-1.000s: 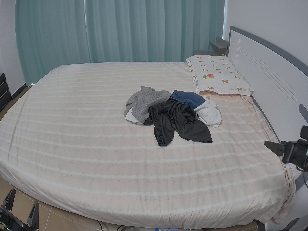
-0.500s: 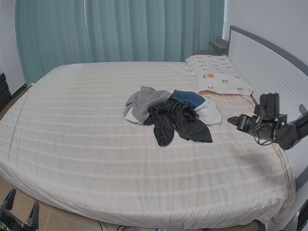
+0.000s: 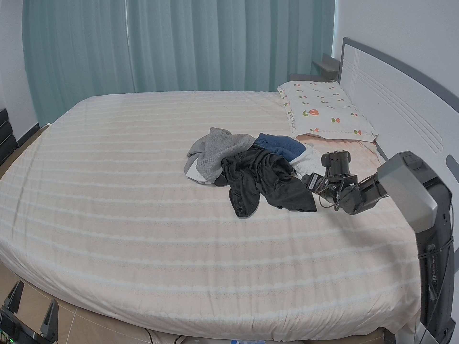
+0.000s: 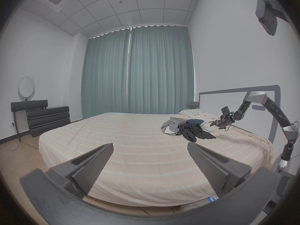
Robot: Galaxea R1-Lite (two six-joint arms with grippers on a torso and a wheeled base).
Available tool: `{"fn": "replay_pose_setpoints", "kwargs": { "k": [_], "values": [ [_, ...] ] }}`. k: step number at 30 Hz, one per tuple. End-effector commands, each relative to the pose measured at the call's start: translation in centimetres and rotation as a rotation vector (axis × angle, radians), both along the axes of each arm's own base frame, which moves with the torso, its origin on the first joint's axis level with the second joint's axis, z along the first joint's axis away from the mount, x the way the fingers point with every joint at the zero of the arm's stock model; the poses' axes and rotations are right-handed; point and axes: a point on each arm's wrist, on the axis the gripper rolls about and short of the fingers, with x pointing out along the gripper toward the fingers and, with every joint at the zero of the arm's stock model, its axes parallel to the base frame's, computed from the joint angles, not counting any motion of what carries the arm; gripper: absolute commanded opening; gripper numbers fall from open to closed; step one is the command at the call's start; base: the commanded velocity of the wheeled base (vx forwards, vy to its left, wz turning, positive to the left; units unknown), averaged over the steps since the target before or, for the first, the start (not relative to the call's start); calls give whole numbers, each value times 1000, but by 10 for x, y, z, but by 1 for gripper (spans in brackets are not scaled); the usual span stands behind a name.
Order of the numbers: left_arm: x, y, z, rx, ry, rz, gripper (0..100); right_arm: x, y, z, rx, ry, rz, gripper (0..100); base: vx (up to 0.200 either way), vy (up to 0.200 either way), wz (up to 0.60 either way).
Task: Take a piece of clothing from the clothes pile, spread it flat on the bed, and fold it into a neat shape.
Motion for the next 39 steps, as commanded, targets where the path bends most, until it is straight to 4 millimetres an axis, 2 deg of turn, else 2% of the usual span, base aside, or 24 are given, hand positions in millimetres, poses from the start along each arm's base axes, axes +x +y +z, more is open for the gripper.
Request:
{"fn": "replay_pose_setpoints", "kwargs": {
  "k": [1,13,20,21,26,27,32,38,39],
  "values": [
    [0,0,-5,0,-2,0,100,21,17,-64,8,92,-21,100,0,0,0],
    [0,0,-5,0,-2,0,100,31,10,-64,11,82,-44,100,0,0,0],
    [0,0,-5,0,-2,0,100,28,19,-61,7,77,-30,100,0,0,0],
    [0,0,-5,0,-2,0,100,26,26,-62,2,81,-17,100,0,0,0],
    [0,0,-5,0,-2,0,100,24,31,-68,-8,90,-4,100,0,0,0],
    [0,0,-5,0,-2,0,100,23,32,-67,-6,90,-3,0,0,0,0],
    [0,0,-5,0,-2,0,100,18,32,-68,-24,108,6,0,0,0,0],
    [0,0,-5,0,-2,0,100,11,34,-57,-33,103,20,0,0,0,0],
    [0,0,-5,0,-2,0,100,6,33,-40,-28,81,22,0,0,0,0]
  ]
}}
